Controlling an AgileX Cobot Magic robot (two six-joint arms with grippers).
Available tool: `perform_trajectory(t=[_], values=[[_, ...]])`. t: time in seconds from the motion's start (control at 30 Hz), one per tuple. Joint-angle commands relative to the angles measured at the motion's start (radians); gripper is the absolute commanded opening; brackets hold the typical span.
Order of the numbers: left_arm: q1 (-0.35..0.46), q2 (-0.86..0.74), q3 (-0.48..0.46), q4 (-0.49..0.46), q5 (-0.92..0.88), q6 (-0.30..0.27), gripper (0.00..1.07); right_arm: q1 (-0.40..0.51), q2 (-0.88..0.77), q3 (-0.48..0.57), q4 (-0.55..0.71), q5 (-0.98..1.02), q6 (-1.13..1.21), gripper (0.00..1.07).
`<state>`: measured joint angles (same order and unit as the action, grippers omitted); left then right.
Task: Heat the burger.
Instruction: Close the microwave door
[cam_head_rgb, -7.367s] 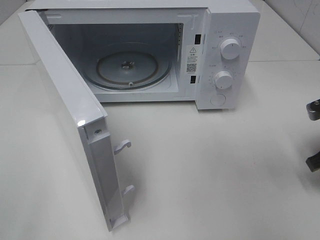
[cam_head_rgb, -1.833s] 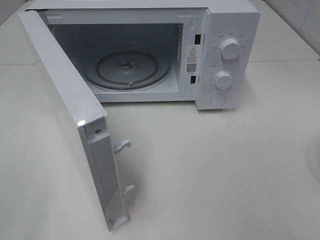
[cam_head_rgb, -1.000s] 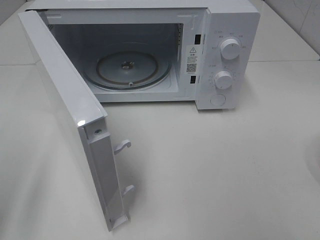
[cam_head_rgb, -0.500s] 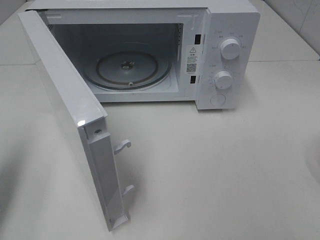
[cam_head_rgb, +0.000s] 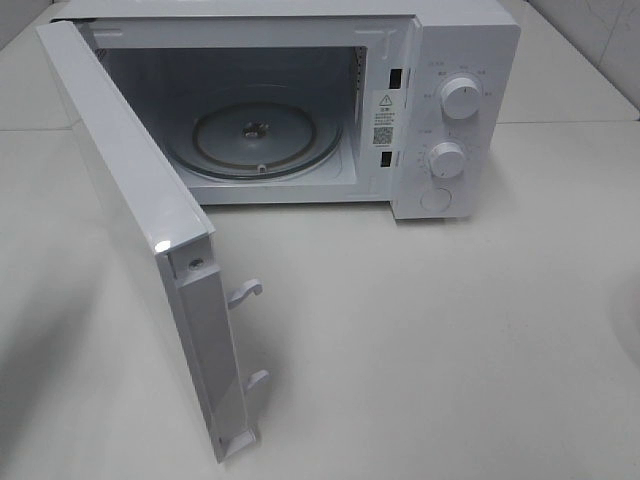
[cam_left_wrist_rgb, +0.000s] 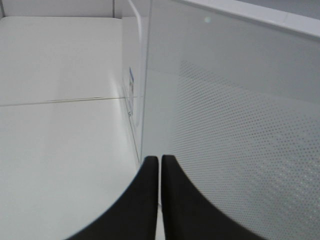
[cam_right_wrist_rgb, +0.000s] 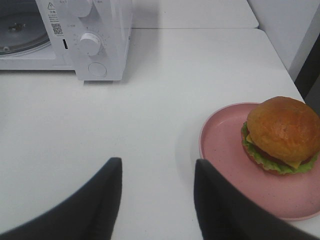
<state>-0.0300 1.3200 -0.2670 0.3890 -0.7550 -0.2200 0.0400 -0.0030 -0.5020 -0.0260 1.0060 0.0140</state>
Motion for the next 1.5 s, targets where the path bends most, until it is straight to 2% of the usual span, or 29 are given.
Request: perform_trajectory(t=[0.03,0.07,0.1,0.27,0.6,0.73,0.87,1.17,1.23,1.33,1.5], values=[[-0.002,0.045,-0.039,0.049,-0.033,-0.027,0.01,-0.003,-0.031,0.003,0.003,-0.006,-0.014,0.45],[-0.002,0.083,-0.063,0.069,-0.053,-0.068,0.01,-0.003,-0.031,0.003,0.003,-0.006,-0.014,0.45],[-0.002,0.101,-0.073,0.08,-0.061,-0.084,0.01,-0.003,-0.031,0.003,0.003,-0.006,-0.014,0.45],[-0.003,0.154,-0.119,0.135,-0.077,-0.088,0.01,-0.003,-0.031,0.003,0.003,-0.006,-0.014,0.45],[-0.005,0.208,-0.173,0.177,-0.085,-0.088,0.01,-0.003,-0.031,0.003,0.003,-0.006,-0.014,0.44],[-0.009,0.237,-0.191,0.201,-0.087,-0.108,0.01,-0.003,-0.031,0.003,0.003,-0.006,-0.014,0.44],[-0.044,0.238,-0.191,0.178,-0.087,-0.091,0.01,-0.003,-0.031,0.003,0.003,-0.006,-0.014,0.44],[-0.051,0.261,-0.191,0.176,-0.095,-0.084,0.01,-0.003,-0.031,0.003,0.003,-0.006,-0.014,0.44],[-0.095,0.261,-0.199,0.165,-0.09,-0.073,0.01,-0.003,-0.031,0.003,0.003,-0.006,-0.014,0.44],[-0.103,0.261,-0.199,0.151,-0.09,-0.054,0.01,-0.003,-0.031,0.003,0.003,-0.006,-0.014,0.44],[-0.104,0.261,-0.199,0.139,-0.092,-0.055,0.01,-0.003,-0.031,0.003,0.003,-0.006,-0.014,0.44]])
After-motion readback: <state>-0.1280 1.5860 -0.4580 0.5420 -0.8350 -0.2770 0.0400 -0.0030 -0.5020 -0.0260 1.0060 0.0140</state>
